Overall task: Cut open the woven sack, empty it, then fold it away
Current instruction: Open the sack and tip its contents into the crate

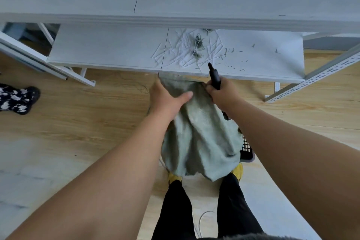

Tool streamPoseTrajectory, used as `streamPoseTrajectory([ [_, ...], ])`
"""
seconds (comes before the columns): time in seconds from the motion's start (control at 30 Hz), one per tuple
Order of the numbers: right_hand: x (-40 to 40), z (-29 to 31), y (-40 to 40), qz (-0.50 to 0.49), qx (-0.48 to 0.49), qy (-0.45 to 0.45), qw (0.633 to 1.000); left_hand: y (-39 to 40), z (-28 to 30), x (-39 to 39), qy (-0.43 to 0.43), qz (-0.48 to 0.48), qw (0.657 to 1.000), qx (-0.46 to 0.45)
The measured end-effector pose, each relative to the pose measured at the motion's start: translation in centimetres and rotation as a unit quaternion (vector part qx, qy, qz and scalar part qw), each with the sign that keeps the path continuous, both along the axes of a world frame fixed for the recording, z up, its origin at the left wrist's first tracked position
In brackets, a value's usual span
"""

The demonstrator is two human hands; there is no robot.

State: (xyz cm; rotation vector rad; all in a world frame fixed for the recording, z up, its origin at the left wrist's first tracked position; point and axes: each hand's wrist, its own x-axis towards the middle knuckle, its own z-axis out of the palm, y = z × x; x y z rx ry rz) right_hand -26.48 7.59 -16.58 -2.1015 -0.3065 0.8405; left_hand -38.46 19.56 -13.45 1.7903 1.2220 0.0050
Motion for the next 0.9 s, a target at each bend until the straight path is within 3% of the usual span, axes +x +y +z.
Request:
streamPoseTrajectory([
  [0.1,-0.6,1.4,-0.2,0.018,0.015,-0.002,1.0,0.5,1.3,1.3,-0.052,-0.105,0.988,0.099],
  [0.17,-0.9,2.2,-0.5,0.018,0.033,0.006,0.999,-0.1,1.7,2.0,0.035,-0.24,0.964,0.106],
  [0.23,-0.8,3.0,-1.0,0.025,0.048,0.02,0.998,-1.2,1.6,2.6,0.116,-0.293,0.94,0.13],
  [0.33,-0.3,4.5,-1.9,0.044,0.078,0.039,0.995,-2.3,2.1,3.3,0.069,-0.232,0.961,0.135],
  [0.47,1.5,5.3,-4.0,-0.031,0.105,0.103,0.989,-2.3,2.8,3.2,-0.038,-0.218,0.965,0.139],
  [0.67,1.7,3.2,-5.8,0.074,-0.052,0.099,0.991,-2.4,4.4,3.1,-0.128,-0.223,0.954,0.154],
  [0.83,2.0,2.7,-5.2,-0.03,-0.13,-0.078,0.988,-1.3,6.5,3.5,-0.152,-0.23,0.946,0.173],
  [0.9,2.3,4.5,-4.8,-0.087,-0.105,-0.142,0.98,-0.6,7.4,3.6,-0.166,-0.195,0.946,0.197],
])
